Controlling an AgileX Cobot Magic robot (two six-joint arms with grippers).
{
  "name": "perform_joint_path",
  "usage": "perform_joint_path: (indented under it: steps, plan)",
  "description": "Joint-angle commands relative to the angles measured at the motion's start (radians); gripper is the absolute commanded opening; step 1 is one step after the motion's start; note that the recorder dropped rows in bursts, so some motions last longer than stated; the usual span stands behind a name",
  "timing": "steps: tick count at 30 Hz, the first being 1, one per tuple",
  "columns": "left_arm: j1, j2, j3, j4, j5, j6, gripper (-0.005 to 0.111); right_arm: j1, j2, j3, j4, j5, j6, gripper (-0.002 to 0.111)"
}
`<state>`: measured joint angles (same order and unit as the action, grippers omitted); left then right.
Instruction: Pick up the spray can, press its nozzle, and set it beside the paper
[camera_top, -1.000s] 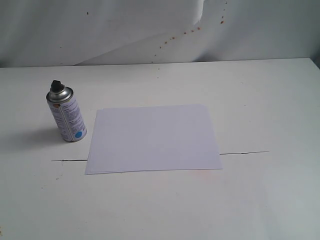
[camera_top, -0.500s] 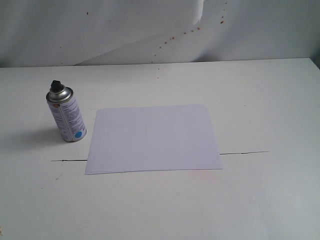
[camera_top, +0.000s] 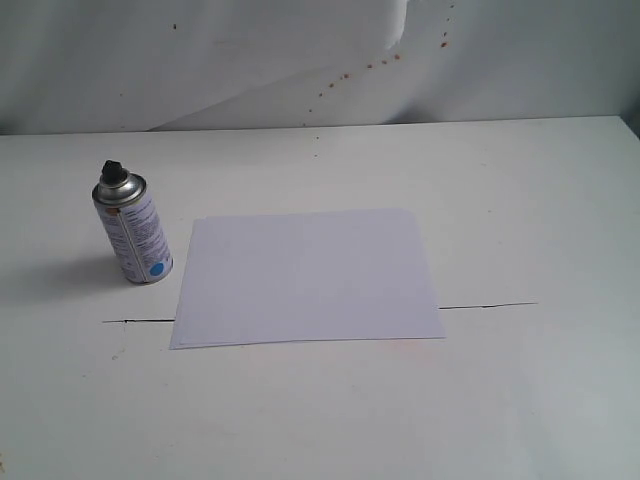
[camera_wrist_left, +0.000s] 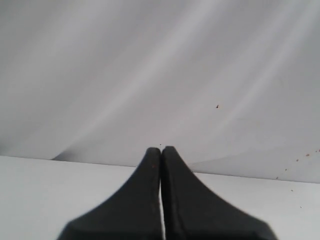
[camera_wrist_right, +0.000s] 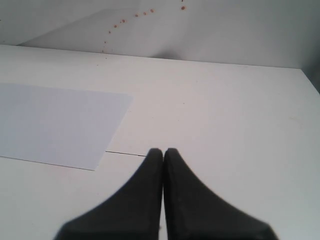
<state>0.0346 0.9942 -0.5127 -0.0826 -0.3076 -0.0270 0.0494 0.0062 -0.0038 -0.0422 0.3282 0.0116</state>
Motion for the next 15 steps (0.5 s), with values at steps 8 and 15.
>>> perform_joint_path:
  steps: [8, 15]
  plan:
    - [-0.005, 0.001, 0.007, -0.005, -0.01, -0.026, 0.0, 0.0, -0.006, 0.004, 0.001, -0.005, -0.002, 0.0]
    - [-0.005, 0.001, 0.007, -0.005, 0.081, -0.029, 0.0, 0.0, -0.006, 0.004, 0.001, -0.005, -0.002, 0.0]
